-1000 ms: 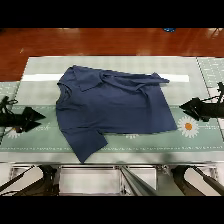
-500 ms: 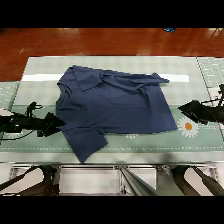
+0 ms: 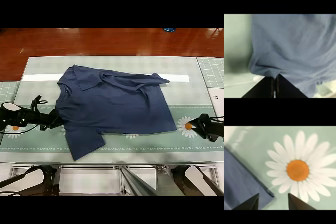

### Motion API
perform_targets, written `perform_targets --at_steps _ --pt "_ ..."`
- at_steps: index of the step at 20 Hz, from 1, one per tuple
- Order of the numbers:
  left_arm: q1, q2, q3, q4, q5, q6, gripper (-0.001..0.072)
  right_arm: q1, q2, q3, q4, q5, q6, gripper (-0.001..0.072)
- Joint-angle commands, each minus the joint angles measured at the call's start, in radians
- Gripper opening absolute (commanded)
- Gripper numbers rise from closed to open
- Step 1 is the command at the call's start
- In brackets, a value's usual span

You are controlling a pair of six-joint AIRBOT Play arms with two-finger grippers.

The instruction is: Fold the shirts.

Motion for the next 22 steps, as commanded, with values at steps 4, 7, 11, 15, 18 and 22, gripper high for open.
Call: perform_targets --at_steps 4,7,11,15,18,22 --pt "-0.003 -0.001 0.023 -0.026 -0.01 0.018 0.0019 -0.02 -0.127 -0.04 0.048 0.045 -0.029 0.0407" --pt "-0.003 -0.002 0.023 -0.04 0.0 0.018 0.0019 0.04 -0.2 -0.04 0.06 0.053 -0.061 0.0407" --pt "-0.003 -0.002 0.023 -0.052 0.0 0.018 0.0019 0.192 -0.259 -0.035 0.175 -0.055 -0.077 0.0407" --pt "-0.003 -0.002 0.023 -0.052 0.016 0.018 0.0019 0.348 -0.303 0.039 0.264 -0.121 -0.093 0.0339" --pt "-0.003 0.002 0.06 -0.082 0.022 0.018 0.0019 0.451 -0.309 0.151 0.299 -0.085 -0.128 0.0026" --pt "-0.003 0.069 0.3 -0.235 -0.022 0.019 0.0019 0.499 -0.273 0.482 0.291 0.064 -0.097 0.0026"
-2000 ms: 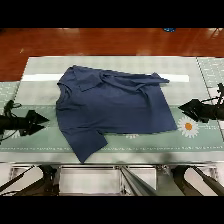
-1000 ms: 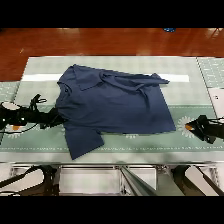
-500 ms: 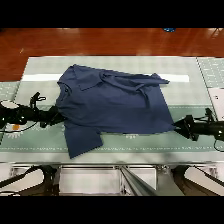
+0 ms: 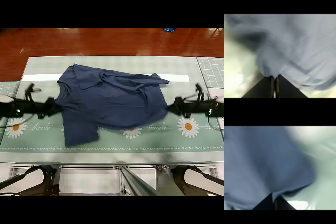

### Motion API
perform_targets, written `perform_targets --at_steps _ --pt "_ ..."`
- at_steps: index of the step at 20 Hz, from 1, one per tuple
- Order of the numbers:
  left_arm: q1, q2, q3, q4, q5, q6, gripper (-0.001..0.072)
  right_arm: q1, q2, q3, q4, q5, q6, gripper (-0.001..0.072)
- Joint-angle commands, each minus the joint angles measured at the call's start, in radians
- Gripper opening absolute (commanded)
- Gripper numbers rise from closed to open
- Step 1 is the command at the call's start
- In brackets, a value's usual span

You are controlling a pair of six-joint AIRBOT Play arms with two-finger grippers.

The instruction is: Fold the shirts.

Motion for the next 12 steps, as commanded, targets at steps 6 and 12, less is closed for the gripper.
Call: perform_targets --at_steps 6,12 --pt "0.007 0.179 0.717 -0.19 0.002 0.0 0.0019 0.051 0.196 0.793 -0.159 0.047 0.134 0.0026" --pt "0.051 0.365 1.008 0.023 0.032 -0.036 0.0018 0.051 0.431 0.989 -0.379 0.047 0.189 0.0026"
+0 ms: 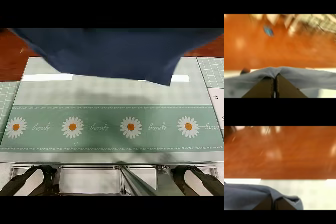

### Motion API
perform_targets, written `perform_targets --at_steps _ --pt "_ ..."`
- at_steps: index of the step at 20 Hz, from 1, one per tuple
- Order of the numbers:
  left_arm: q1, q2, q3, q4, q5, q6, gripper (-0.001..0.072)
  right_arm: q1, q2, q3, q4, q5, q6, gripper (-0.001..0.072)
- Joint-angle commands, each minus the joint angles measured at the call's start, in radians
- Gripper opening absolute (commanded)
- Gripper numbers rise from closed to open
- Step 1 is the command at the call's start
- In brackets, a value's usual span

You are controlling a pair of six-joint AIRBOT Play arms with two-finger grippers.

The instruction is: Fold the shirts.

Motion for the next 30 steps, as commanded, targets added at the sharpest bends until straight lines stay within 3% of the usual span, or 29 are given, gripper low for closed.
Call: perform_targets --at_steps 1,5,8,10,16,19,21,23,30 --pt "0.028 0.137 0.12 0.173 0.052 -0.042 0.0018 0.002 0.146 0.081 -0.144 -0.007 0.03 0.0025" --pt "0.064 0.305 0.119 0.41 0.043 -0.11 0.0018 0.002 0.277 0.081 -0.244 0.047 0.037 0.0026" --pt "0.064 0.396 0.119 0.521 -0.079 -0.13 0.0018 0.002 0.36 0.081 -0.278 0.172 0.053 0.0026" --pt "0.052 0.444 0.093 0.551 -0.152 -0.144 0.0018 0.002 0.403 0.081 -0.293 0.214 0.071 0.0026" --pt "-0.065 0.518 -0.18 0.593 -0.169 -0.189 0.0018 0.002 0.43 -0.039 -0.273 0.285 0.117 0.0026" --pt "-0.066 0.423 -0.346 0.555 -0.151 -0.186 0.0018 0.002 0.419 -0.293 -0.219 0.235 0.094 0.0026" --pt "-0.066 0.319 -0.455 0.501 -0.021 -0.102 0.0018 0.002 0.364 -0.442 -0.159 0.15 0.04 0.0026" --pt "-0.079 0.173 -0.508 0.46 0.081 -0.097 0.0018 0.002 0.243 -0.524 -0.108 0.08 -0.004 0.0026" --pt "-0.248 -0.454 -0.338 0.451 0.3 -0.107 0.0018 0.002 -0.349 -0.492 0.134 -0.197 -0.136 0.0026"
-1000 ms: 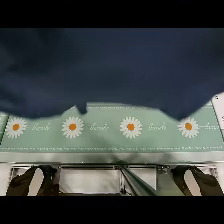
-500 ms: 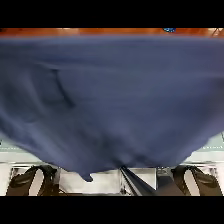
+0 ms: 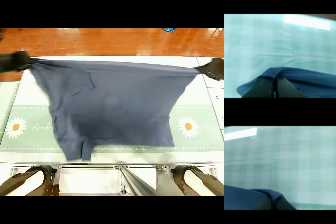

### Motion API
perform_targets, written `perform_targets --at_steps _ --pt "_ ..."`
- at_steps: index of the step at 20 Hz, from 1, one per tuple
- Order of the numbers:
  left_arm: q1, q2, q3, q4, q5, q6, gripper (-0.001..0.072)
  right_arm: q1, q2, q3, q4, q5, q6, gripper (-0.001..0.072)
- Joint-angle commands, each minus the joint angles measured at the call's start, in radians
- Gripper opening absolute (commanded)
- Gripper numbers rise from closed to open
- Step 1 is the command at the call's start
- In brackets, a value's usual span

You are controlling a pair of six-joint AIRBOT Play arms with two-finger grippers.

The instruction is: Fold the shirts.

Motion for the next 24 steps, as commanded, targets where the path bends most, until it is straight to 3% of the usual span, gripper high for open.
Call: perform_targets --at_steps 1,5,8,11,16,24 --pt "-0.065 -0.326 0.15 -0.013 0.09 -0.03 0.0018 0.0 -0.307 0.055 0.122 -0.14 -0.054 0.0026" --pt "-0.07 -0.577 0.402 -0.013 0.006 -0.172 0.0018 0.001 -0.575 0.255 0.173 -0.127 -0.025 0.0026" --pt "-0.07 -0.651 0.503 -0.015 -0.079 -0.188 0.0018 0.015 -0.67 0.352 0.169 -0.099 0.001 0.0026" --pt "-0.063 -0.644 0.508 -0.015 -0.182 -0.155 0.0019 0.019 -0.676 0.356 0.166 -0.051 -0.002 0.0026" --pt "-0.016 -0.664 0.505 -0.008 -0.525 0.007 0.0019 0.008 -0.676 0.346 -0.008 0.148 0.009 0.0026" --pt "-0.016 -0.717 0.473 0.009 -0.637 -0.004 0.0019 0.029 -0.7 0.246 -0.062 0.134 0.04 0.0026"
